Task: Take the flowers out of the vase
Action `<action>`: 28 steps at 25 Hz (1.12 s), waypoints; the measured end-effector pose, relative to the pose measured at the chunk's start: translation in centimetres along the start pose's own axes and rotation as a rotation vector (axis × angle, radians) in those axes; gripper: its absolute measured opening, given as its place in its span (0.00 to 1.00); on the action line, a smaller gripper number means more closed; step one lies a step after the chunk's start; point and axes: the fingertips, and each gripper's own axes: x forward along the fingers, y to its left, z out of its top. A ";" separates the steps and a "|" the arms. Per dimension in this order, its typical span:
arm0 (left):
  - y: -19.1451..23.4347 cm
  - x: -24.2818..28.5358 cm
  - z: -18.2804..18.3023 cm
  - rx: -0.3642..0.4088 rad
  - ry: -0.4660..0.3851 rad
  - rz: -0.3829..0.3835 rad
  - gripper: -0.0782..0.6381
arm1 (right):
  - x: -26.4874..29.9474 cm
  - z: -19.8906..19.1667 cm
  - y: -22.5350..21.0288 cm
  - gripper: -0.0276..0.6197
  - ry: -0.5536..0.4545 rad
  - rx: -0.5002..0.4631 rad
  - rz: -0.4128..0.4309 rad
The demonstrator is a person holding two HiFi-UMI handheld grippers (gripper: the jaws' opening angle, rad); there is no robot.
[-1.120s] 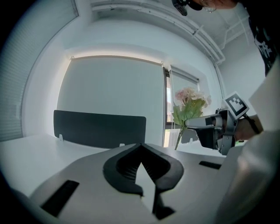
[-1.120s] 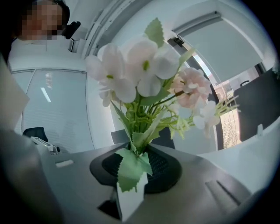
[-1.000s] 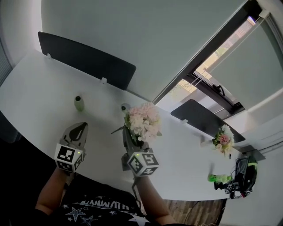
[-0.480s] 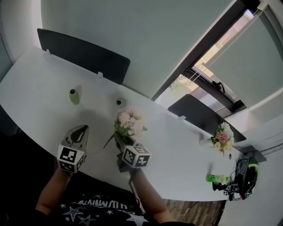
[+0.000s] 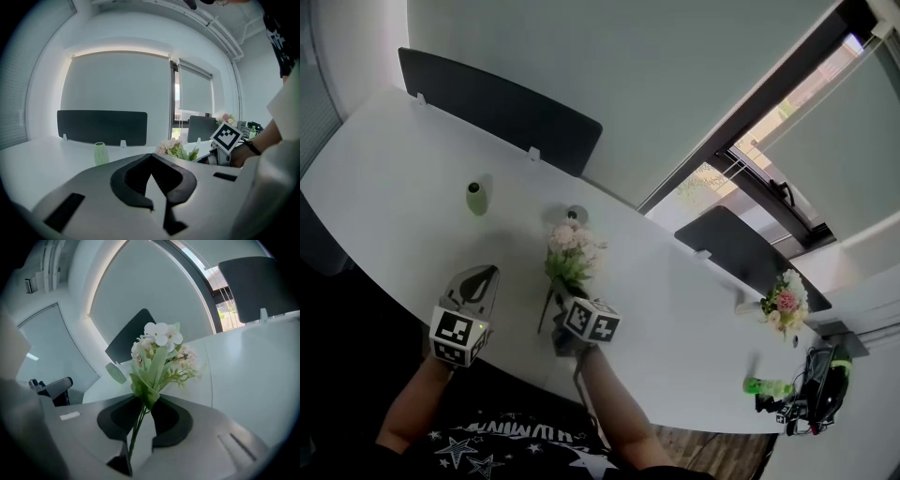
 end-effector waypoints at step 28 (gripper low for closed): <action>-2.5 -1.7 2.0 0.026 -0.050 0.059 0.12 | -5.2 3.2 3.7 0.14 -0.088 -0.045 0.158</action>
